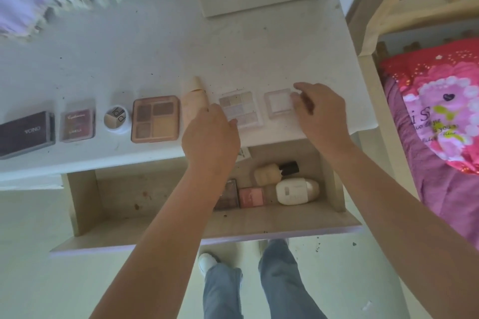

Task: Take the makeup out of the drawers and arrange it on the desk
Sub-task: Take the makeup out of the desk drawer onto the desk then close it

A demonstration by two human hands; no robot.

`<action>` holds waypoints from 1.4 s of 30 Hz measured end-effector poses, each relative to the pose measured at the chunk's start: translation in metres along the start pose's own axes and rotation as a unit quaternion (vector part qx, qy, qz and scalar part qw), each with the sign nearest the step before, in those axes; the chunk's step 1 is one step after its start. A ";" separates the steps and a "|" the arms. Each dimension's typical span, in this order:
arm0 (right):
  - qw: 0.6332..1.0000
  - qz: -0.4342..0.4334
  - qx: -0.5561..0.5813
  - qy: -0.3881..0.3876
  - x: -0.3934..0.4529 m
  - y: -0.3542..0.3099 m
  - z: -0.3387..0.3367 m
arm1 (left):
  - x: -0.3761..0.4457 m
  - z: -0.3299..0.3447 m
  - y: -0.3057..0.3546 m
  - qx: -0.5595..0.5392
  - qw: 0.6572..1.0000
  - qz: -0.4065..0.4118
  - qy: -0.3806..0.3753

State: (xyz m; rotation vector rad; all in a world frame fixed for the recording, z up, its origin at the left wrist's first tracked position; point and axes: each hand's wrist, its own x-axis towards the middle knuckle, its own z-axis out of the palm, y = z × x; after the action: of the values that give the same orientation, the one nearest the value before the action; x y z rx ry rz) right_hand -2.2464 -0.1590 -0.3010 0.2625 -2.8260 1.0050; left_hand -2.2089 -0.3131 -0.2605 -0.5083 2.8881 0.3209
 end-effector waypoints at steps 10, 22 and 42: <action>0.916 -0.027 -0.154 -0.369 -0.089 0.032 0.045 | -0.043 0.108 -0.098 0.109 0.951 0.078 -0.279; 0.869 -0.210 -0.326 -0.306 -0.085 0.028 0.103 | -0.014 0.125 -0.104 0.178 0.936 0.150 -0.265; 0.927 -0.301 -0.220 -0.031 -0.023 0.038 -0.051 | 0.009 -0.024 -0.019 -0.311 0.926 0.157 -0.142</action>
State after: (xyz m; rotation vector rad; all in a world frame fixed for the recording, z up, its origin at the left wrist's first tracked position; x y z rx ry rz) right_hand -2.2283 -0.0951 -0.2896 1.0312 -2.6350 0.2304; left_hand -2.2143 -0.3388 -0.2427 -0.0586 2.5266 1.2682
